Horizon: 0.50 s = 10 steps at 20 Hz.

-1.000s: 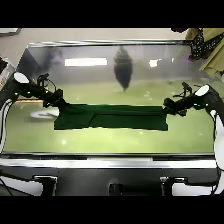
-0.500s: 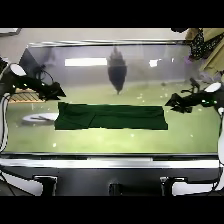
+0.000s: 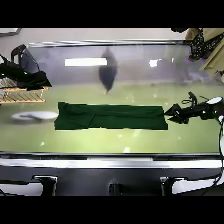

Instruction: Fold the clothes and pants, and hang the long-sleeved shirts on hangers.

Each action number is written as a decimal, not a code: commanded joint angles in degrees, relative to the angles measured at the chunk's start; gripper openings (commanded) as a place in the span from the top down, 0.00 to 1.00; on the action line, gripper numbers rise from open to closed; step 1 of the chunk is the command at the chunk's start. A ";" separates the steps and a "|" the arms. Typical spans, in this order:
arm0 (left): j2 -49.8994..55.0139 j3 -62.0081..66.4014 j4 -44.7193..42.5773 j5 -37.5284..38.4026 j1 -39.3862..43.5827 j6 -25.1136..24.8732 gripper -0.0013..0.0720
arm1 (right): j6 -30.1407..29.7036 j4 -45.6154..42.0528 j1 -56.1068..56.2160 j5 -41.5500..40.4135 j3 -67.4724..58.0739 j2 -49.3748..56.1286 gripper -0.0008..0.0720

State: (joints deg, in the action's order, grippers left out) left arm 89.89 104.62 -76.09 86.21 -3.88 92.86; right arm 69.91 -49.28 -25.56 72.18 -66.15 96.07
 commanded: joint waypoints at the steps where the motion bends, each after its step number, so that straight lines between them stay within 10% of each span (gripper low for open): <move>1: -1.01 0.20 -1.09 0.28 0.28 0.68 0.37 | -2.54 3.43 -0.17 -3.23 3.89 0.66 0.32; 10: -0.48 0.09 -1.07 0.17 0.28 0.63 0.37 | 1.11 0.42 7.39 -7.72 4.26 0.63 0.45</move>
State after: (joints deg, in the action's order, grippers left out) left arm 89.23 104.73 -77.10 86.41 -3.62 93.47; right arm 67.92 -45.43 -21.71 67.53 -62.06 96.64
